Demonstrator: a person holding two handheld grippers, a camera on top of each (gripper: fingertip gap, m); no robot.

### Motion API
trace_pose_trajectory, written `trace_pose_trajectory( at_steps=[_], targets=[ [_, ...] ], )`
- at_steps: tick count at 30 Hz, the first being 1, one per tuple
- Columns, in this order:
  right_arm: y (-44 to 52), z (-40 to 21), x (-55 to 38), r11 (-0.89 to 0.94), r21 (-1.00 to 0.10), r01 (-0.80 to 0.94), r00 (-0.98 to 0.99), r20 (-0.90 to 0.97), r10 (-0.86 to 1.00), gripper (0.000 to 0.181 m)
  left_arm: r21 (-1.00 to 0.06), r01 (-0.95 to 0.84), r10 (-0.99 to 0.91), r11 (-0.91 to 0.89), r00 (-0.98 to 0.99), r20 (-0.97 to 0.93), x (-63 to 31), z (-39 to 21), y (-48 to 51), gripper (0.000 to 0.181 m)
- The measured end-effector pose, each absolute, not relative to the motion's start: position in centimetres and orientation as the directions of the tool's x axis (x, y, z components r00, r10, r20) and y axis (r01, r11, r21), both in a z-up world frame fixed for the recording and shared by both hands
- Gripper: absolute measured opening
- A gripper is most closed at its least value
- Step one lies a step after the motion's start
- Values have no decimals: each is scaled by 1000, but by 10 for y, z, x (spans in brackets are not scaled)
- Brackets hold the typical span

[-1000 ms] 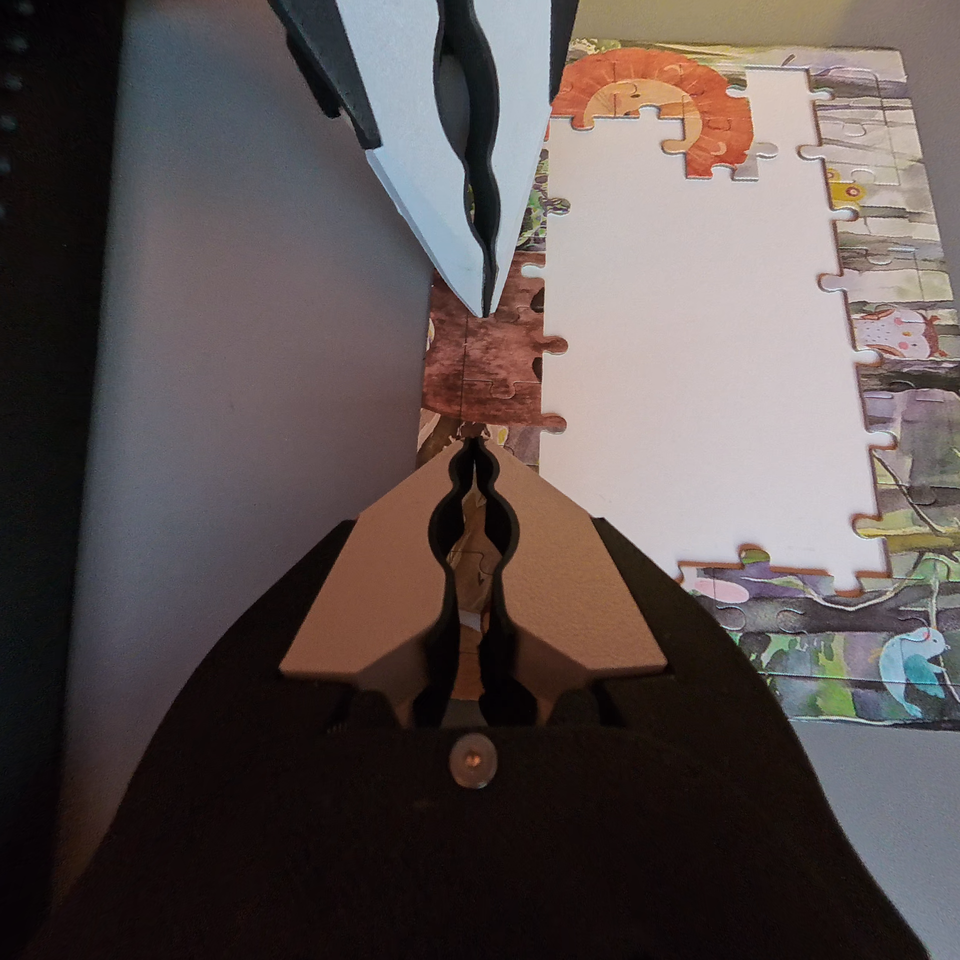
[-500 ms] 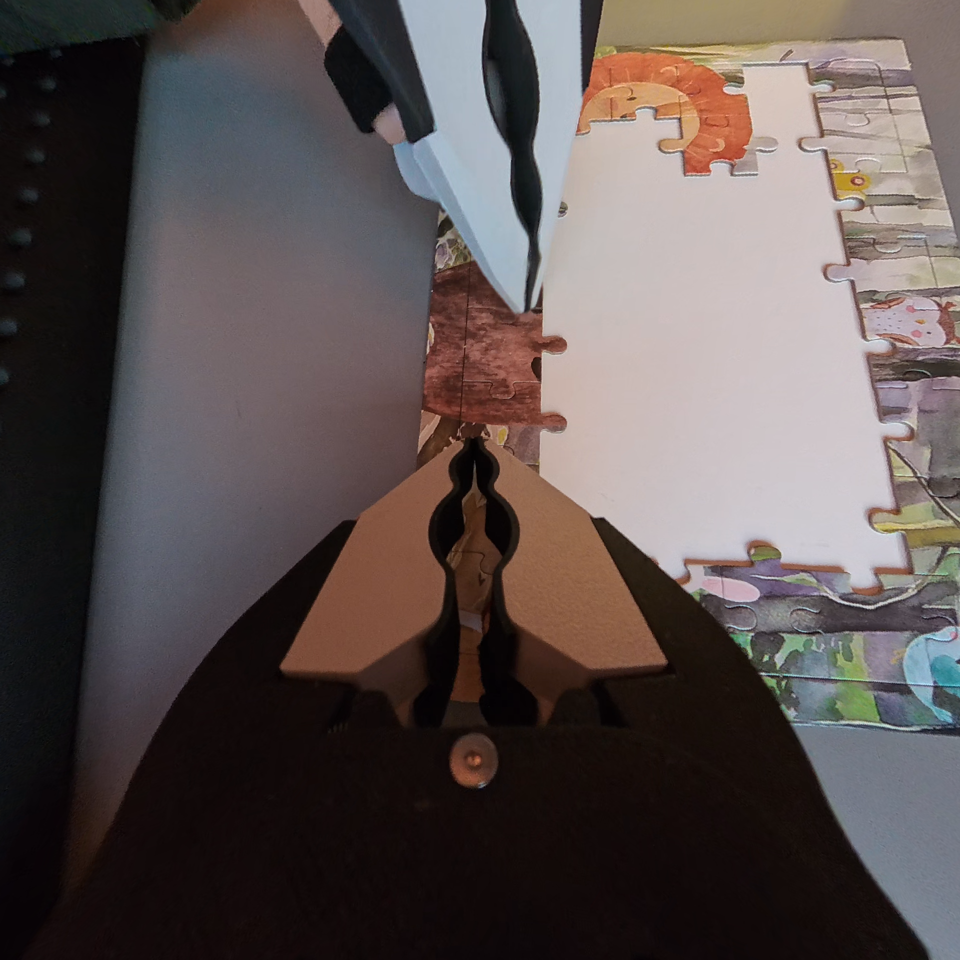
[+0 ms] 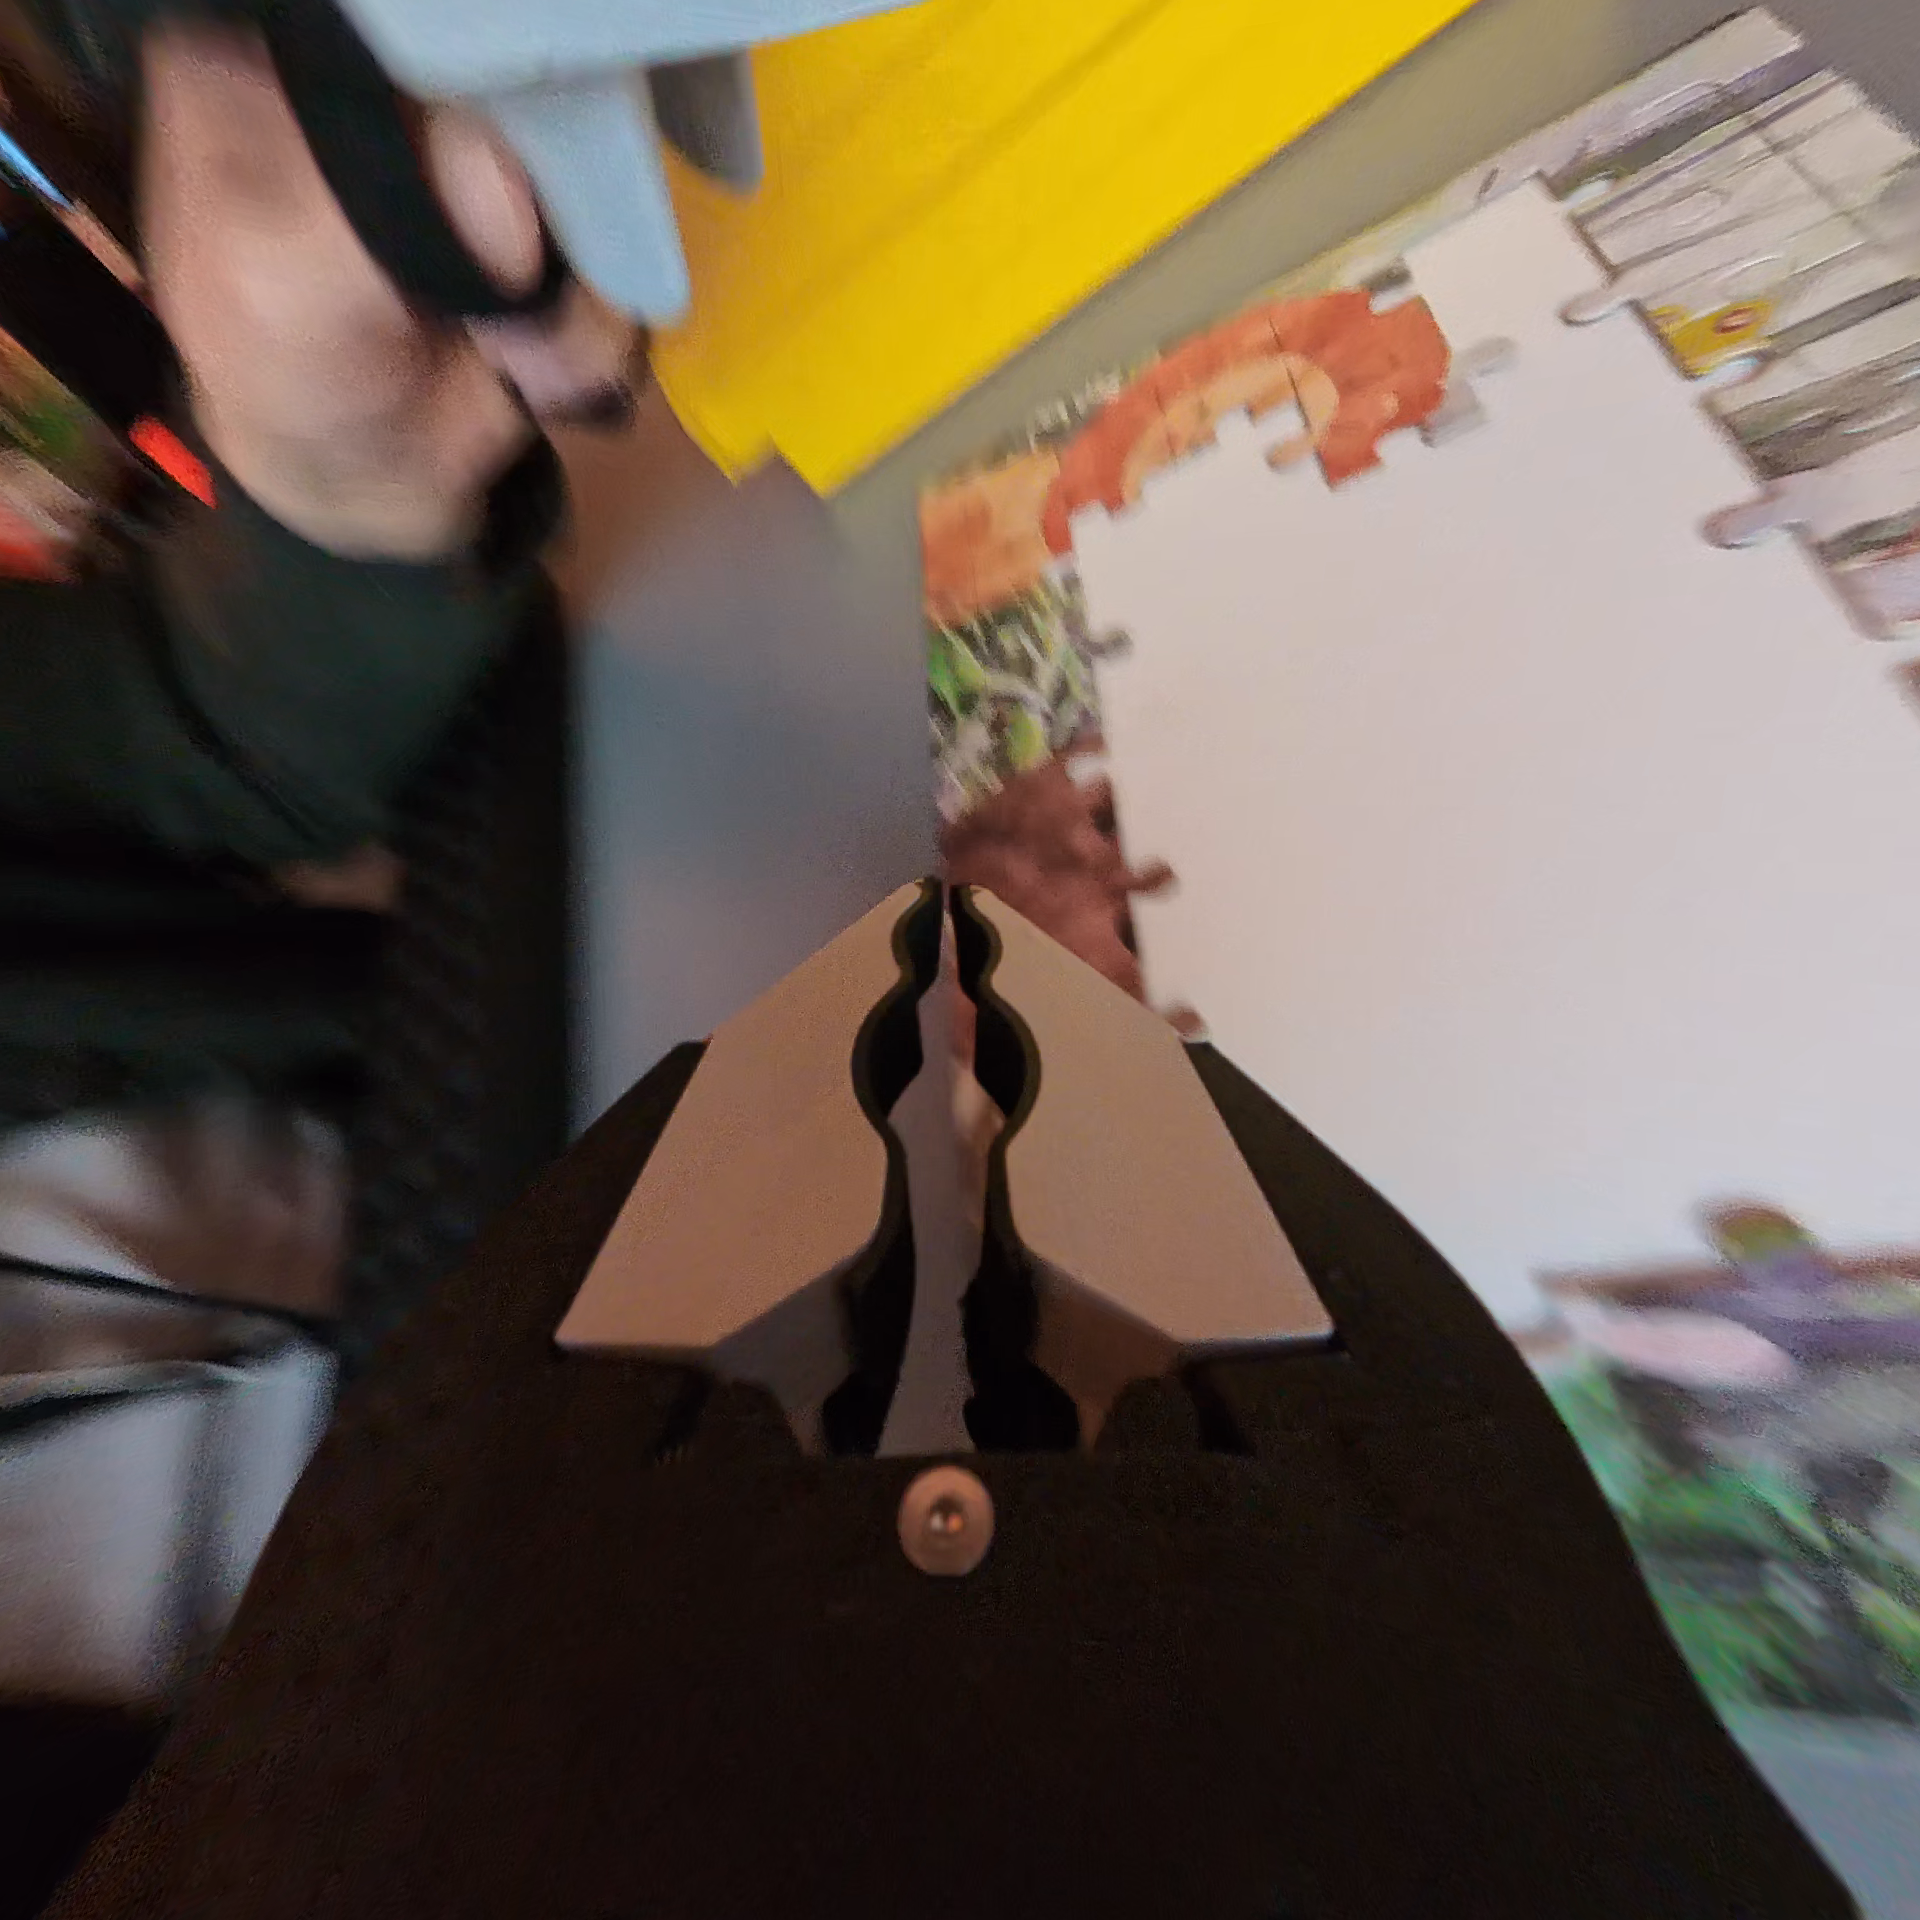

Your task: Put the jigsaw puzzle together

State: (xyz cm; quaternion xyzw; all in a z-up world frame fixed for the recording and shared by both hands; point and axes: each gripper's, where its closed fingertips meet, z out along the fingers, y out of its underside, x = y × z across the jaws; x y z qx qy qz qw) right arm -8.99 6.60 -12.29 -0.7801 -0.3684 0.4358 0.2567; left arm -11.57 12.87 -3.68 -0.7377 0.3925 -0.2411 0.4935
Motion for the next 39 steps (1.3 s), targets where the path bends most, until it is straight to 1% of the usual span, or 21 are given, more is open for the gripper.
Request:
trace_pose_trajectory(
  at_steps=[1,2,3,4,5,7,11,13,17,19,21,24,26,28,30,31,33,34,37,38,39],
  targets=[
    [68,-113,-103,-697,-660,280,321,-620,716,0,-945,-293,-787,-144,613,-70,-121,-26,136,0],
    [71,-108,-116,-782,-575,240,283,-729,624,0,-962,-254,-762,-103,642,-88,-126,-20,141,0],
    [73,-108,-130,-834,-499,235,256,-796,548,0,-970,-227,-752,-86,653,-87,-128,-17,143,0],
    [76,-116,-141,-854,-446,268,263,-819,511,0,-974,-210,-751,-85,655,-76,-127,-16,144,0],
    [79,-132,-148,-854,-411,319,316,-804,505,0,-976,-199,-753,-84,654,-68,-127,-17,144,0],
    [82,-156,-154,-851,-358,383,403,-765,503,0,-979,-194,-747,-68,660,-79,-127,-19,146,0],
    [86,-162,-156,-897,-263,355,437,-802,408,0,-972,-220,-762,-82,643,-81,-122,-28,145,0],
    [92,-157,-157,-900,-283,330,427,-806,410,0,-972,-218,-767,-82,636,-78,-120,-29,144,0],
    [98,-161,-156,-920,-238,311,440,-822,362,0,-970,-234,-765,-65,636,-102,-119,-31,143,0],
    [101,-162,-155,-911,-272,309,450,-803,392,0,-973,-226,-761,-53,639,-107,-120,-28,143,0],
    [101,-162,-154,-920,-251,302,451,-813,370,0,-976,-213,-760,-47,642,-103,-121,-26,143,0],
    [95,-152,-150,-901,-295,319,427,-804,414,0,-976,-211,-764,-61,639,-90,-121,-29,143,0],
    [95,-164,-138,-882,-302,363,487,-745,456,0,-972,-224,-768,-73,635,-89,-119,-35,144,0],
    [90,-161,-131,-893,-263,366,478,-770,423,0,-964,-251,-772,-89,629,-93,-118,-42,145,0],
    [82,-141,-122,-879,-304,368,417,-791,448,0,-948,-294,-782,-122,616,-90,-115,-53,145,0],
    [78,-136,-110,-870,-314,380,425,-776,466,0,-937,-319,-789,-145,609,-85,-114,-60,144,0],
    [66,-145,-80,-856,-290,428,472,-736,485,0,-919,-352,-795,-177,602,-78,-112,-70,143,0],
    [63,-152,-67,-864,-272,424,489,-734,471,0,-913,-363,-795,-187,602,-76,-110,-74,143,0],
    [56,-165,-49,-914,-182,362,461,-817,346,0,-888,-402,-795,-225,602,-71,-110,-87,144,0],
    [53,-162,-45,-915,-176,363,447,-829,337,0,-878,-414,-787,-240,613,-74,-112,-91,146,0],
    [51,-154,-41,-901,-224,373,427,-820,380,0,-862,-434,-772,-262,630,-83,-116,-97,150,0]
  ],
)
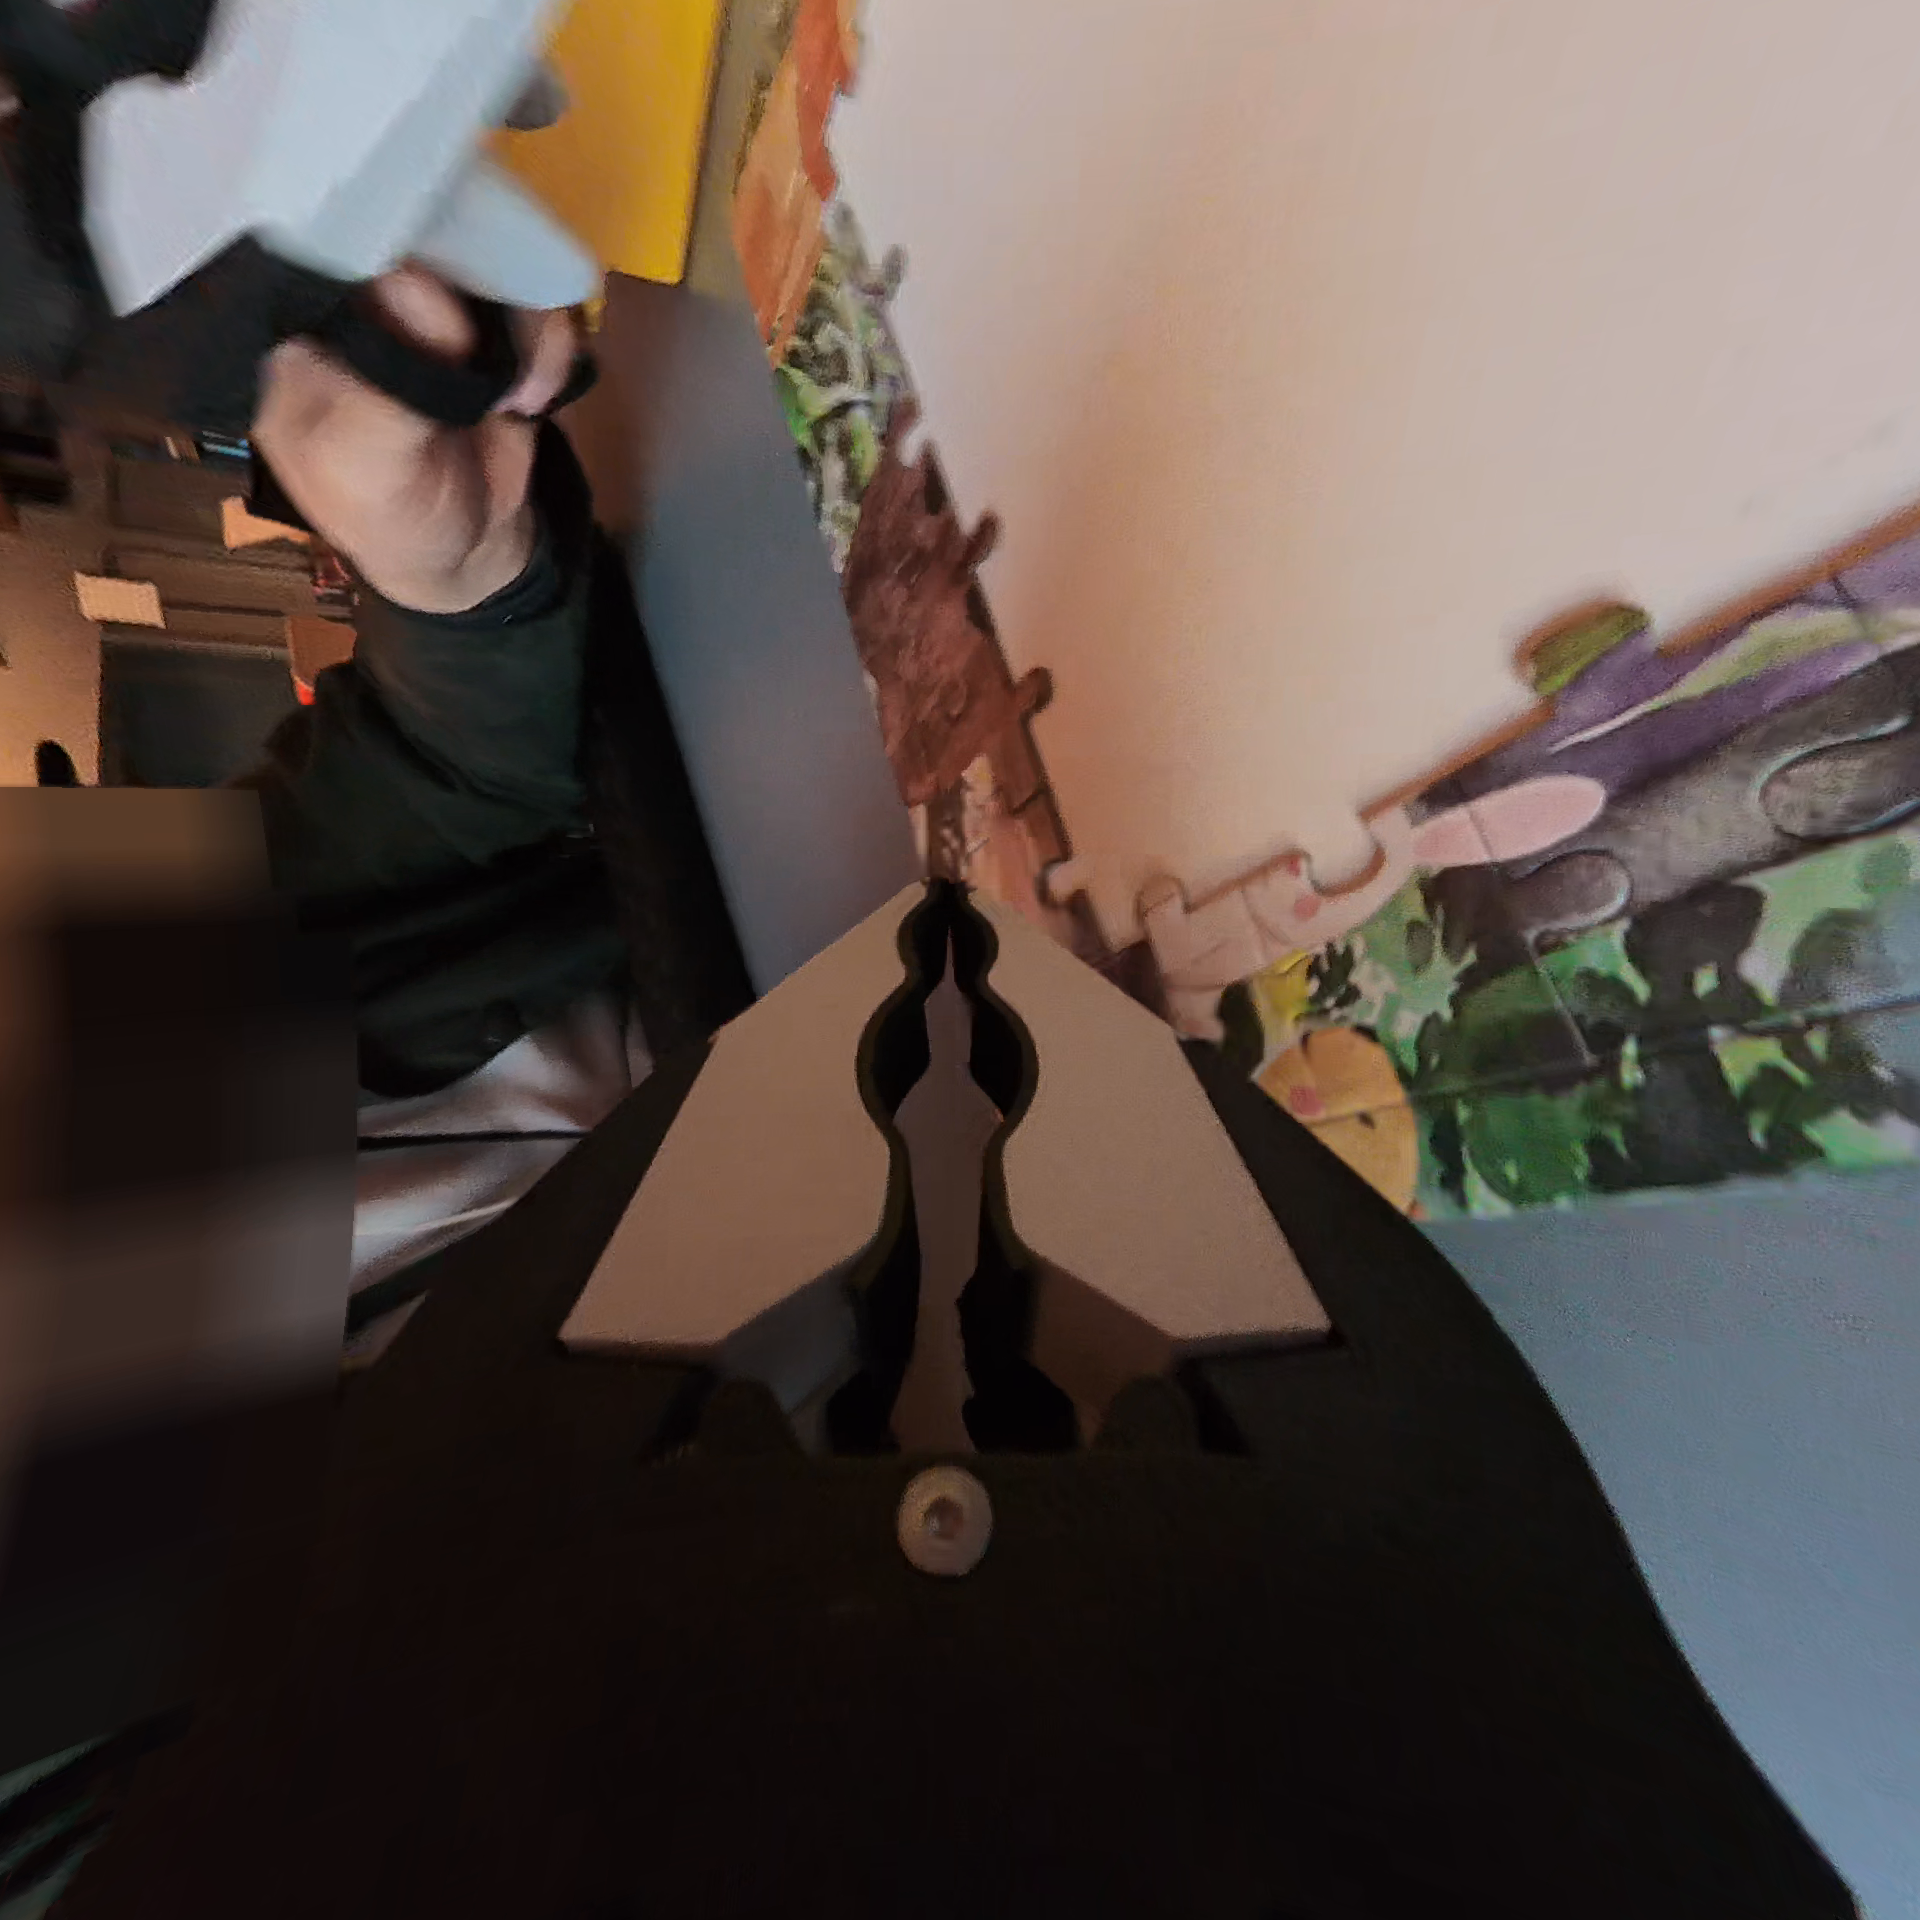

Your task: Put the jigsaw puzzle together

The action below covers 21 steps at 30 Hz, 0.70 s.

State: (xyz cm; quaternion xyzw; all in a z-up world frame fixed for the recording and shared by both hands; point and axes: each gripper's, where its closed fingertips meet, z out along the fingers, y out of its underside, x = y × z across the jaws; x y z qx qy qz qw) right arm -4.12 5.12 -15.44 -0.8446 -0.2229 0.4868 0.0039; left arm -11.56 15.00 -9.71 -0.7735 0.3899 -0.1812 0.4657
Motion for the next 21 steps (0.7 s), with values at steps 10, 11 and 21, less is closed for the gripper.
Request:
trace_pose_trajectory(
  at_steps=[10,11,21],
  targets=[
    [28,-144,-34,-361,-673,645,259,-252,933,62,-744,-594,-615,-305,720,-322,-148,-120,180,8],
    [24,-154,-37,-304,-655,692,236,-193,952,62,-750,-590,-612,-299,722,-323,-148,-118,181,8],
    [38,-166,-42,-129,-632,764,187,26,982,52,-931,-363,-516,37,791,-329,-149,-18,170,7]
  ],
)
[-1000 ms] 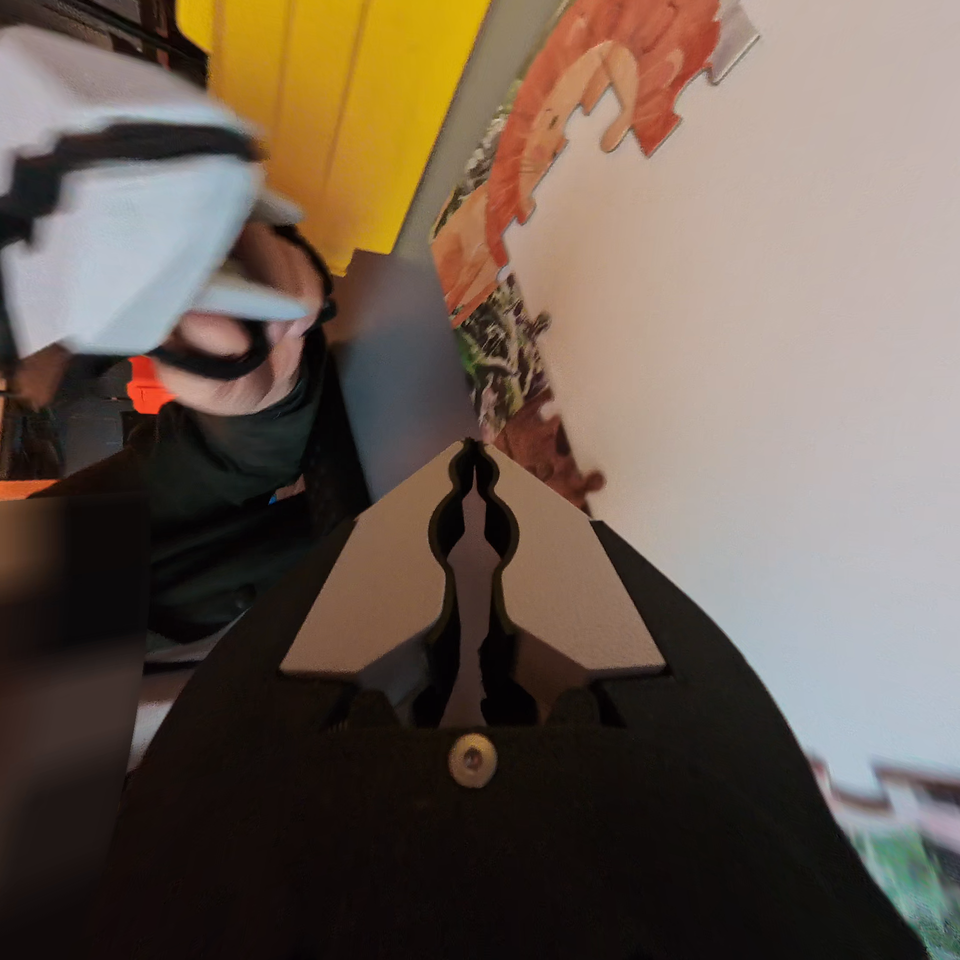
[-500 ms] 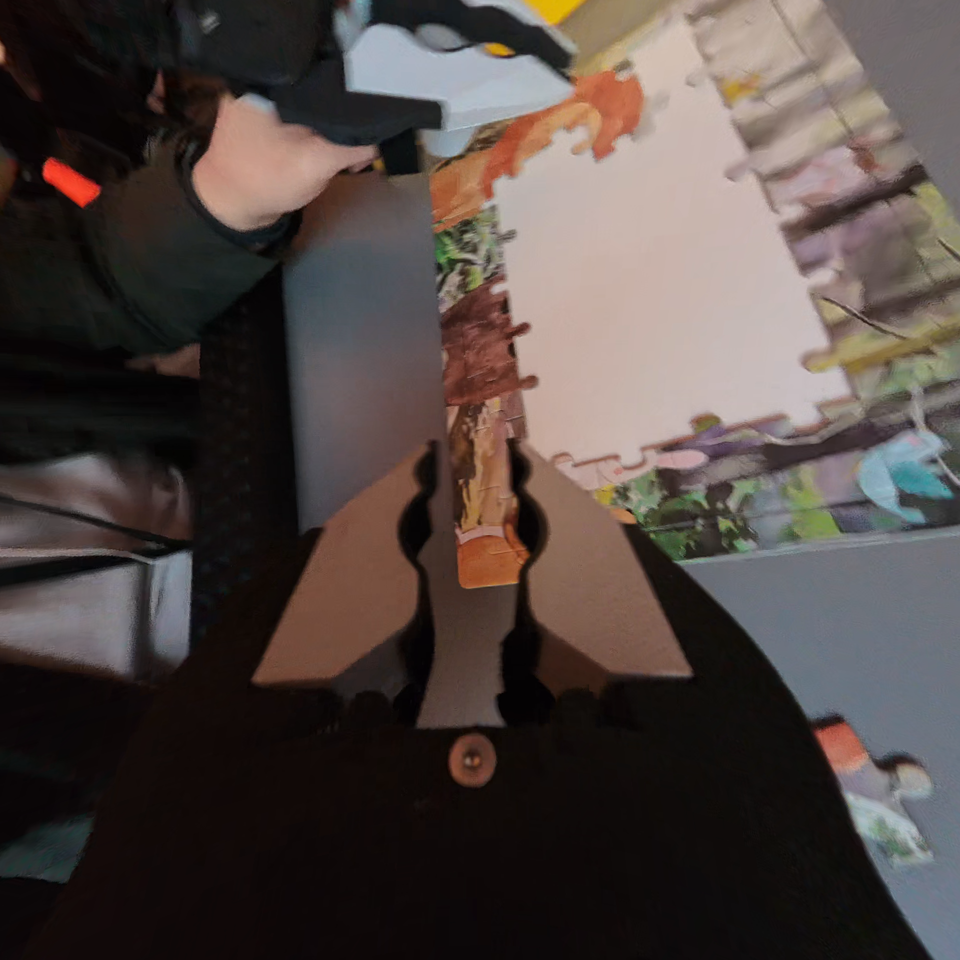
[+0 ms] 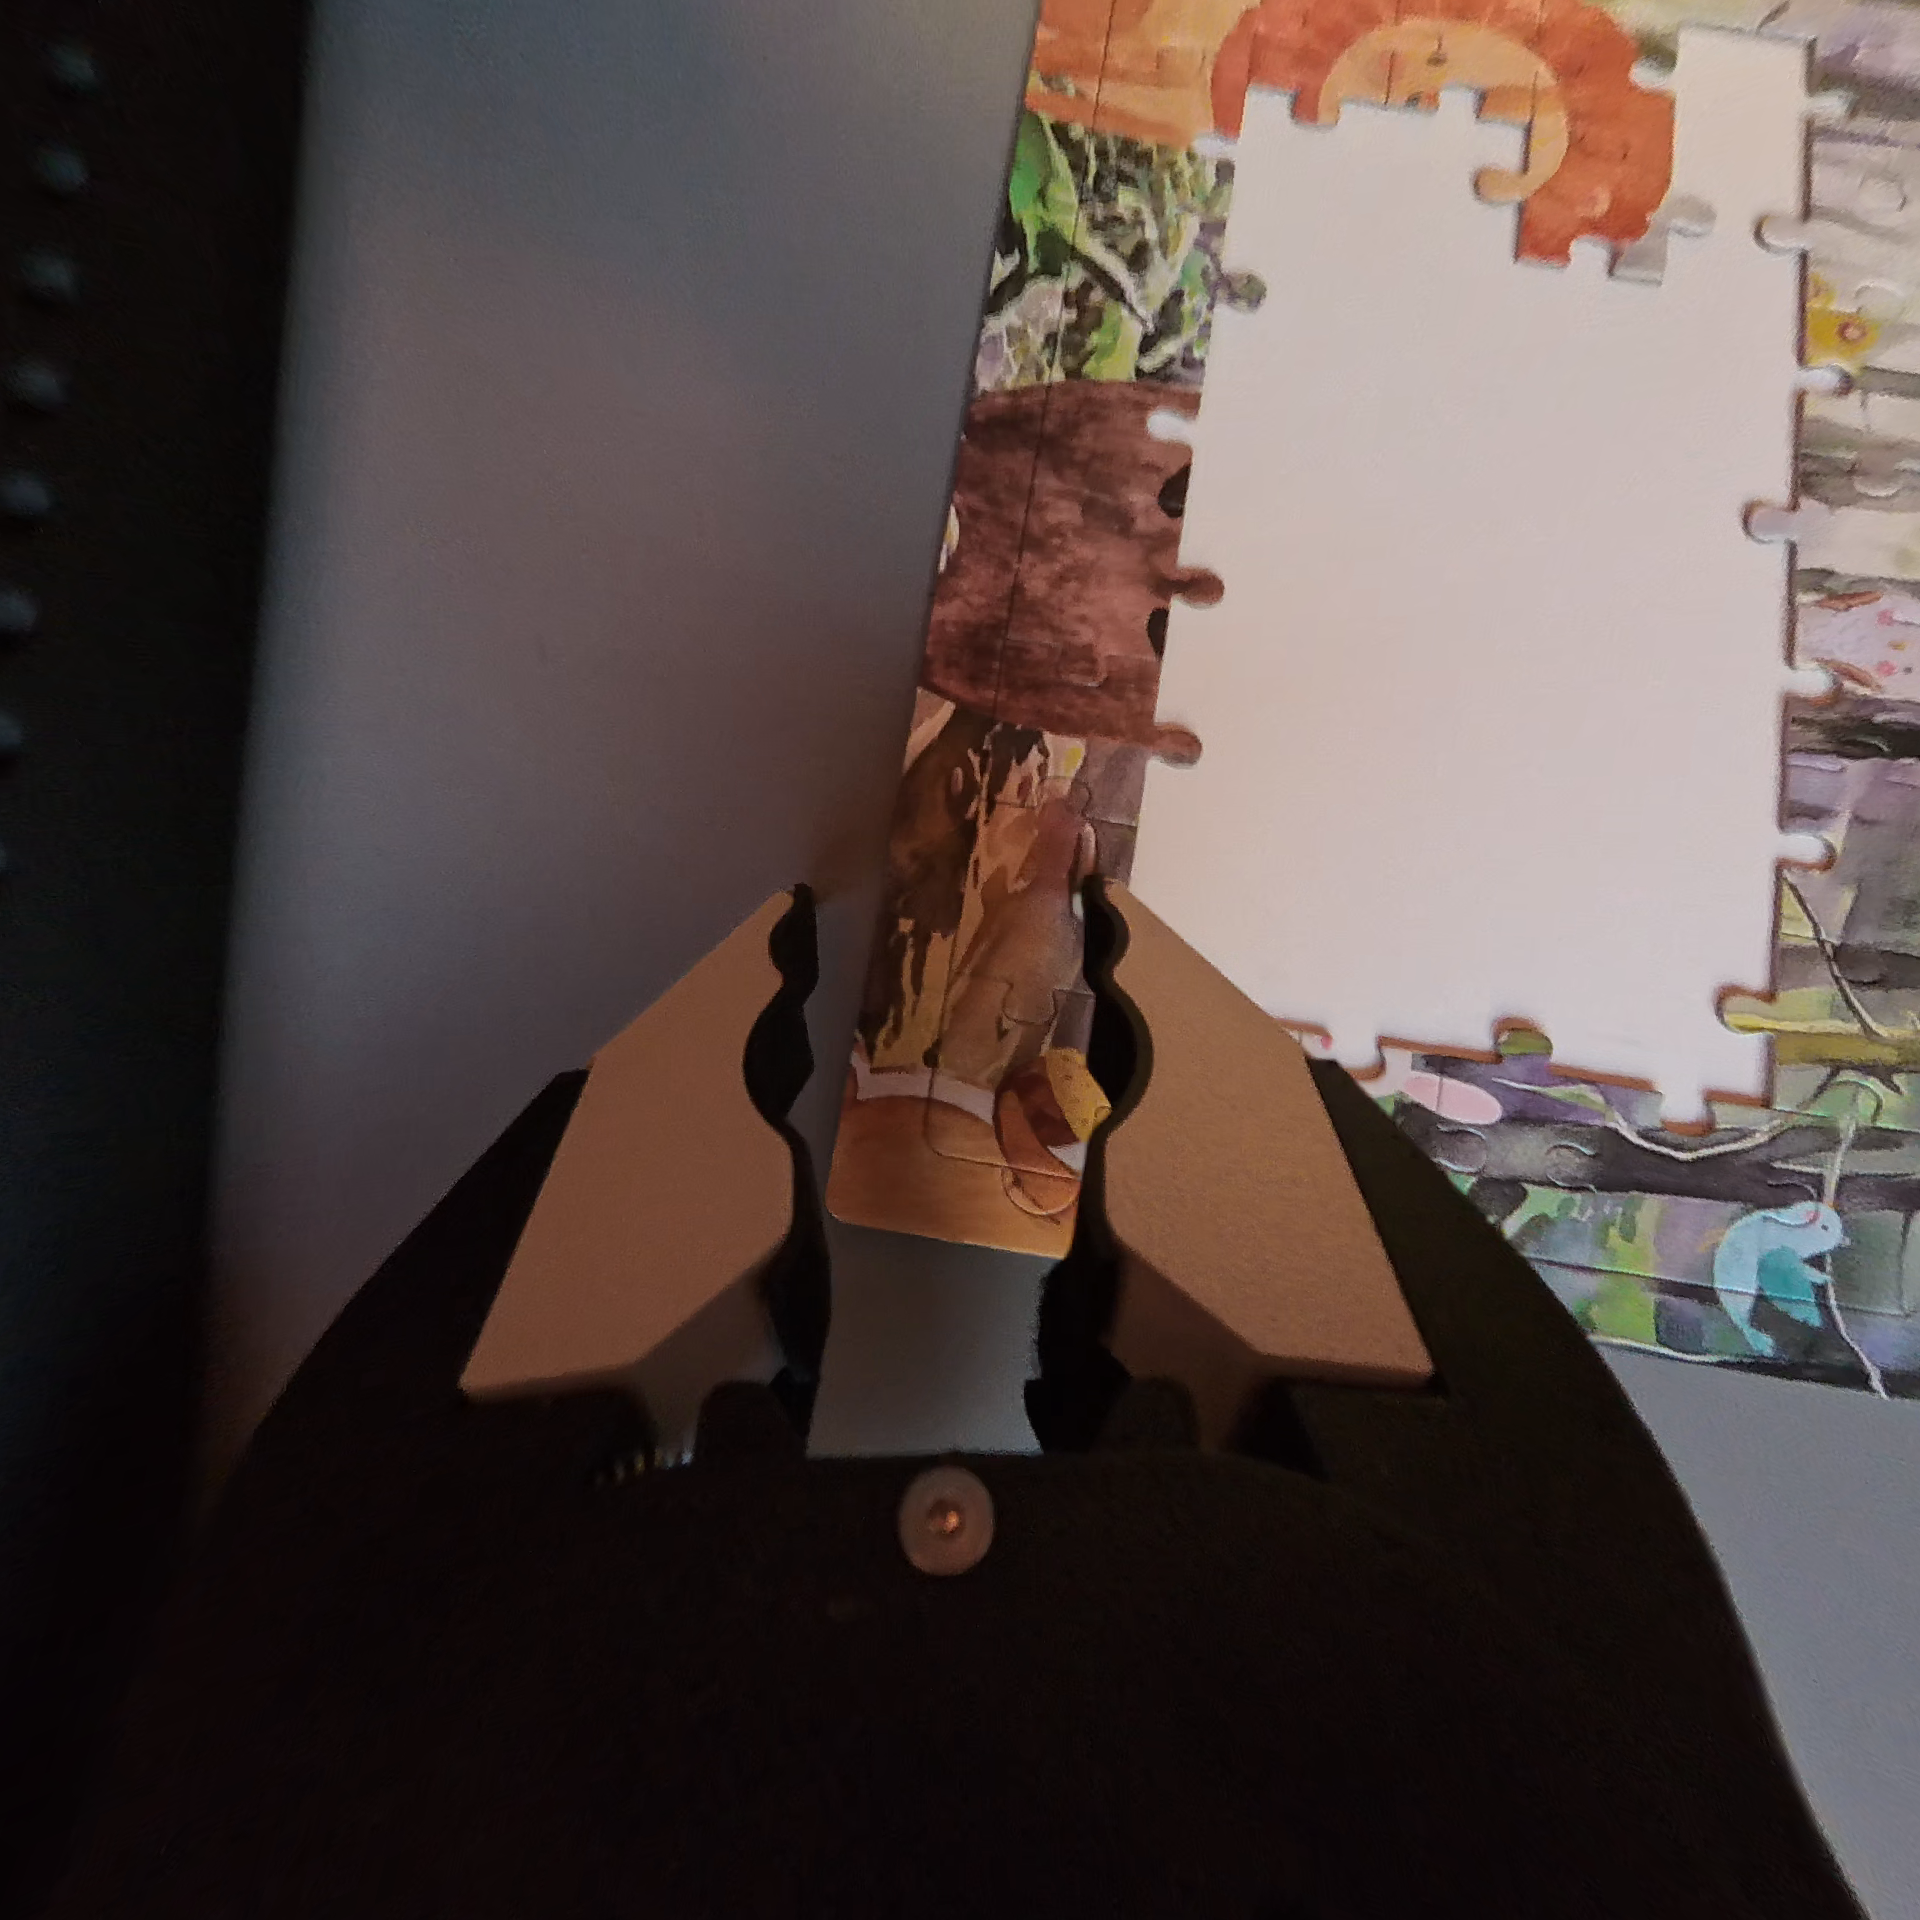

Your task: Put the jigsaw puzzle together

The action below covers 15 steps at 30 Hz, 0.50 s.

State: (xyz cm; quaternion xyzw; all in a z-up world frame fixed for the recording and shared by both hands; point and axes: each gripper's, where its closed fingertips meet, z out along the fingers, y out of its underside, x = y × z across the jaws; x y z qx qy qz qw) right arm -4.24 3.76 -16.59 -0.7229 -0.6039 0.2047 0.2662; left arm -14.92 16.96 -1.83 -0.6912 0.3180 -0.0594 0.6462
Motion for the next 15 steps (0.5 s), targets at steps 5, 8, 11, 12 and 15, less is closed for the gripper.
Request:
trace_pose_trajectory(
  at_steps=[5,8,11,12,15],
  targets=[
    [40,-166,-39,-115,-627,770,184,45,982,49,-933,-358,-519,33,792,-322,-149,-20,170,6],
    [43,-167,-37,-148,-631,761,203,15,979,45,-944,-327,-556,-40,792,-251,-148,-32,173,6],
    [46,-167,-34,-162,-638,753,211,1,977,41,-943,-324,-577,-82,787,-220,-150,-39,178,7],
    [47,-167,-33,-166,-641,750,213,-3,977,41,-938,-334,-581,-89,782,-223,-151,-42,179,9],
    [48,-165,-28,-164,-647,745,204,-13,979,41,-920,-375,-594,-116,769,-239,-149,-53,181,10]
  ],
)
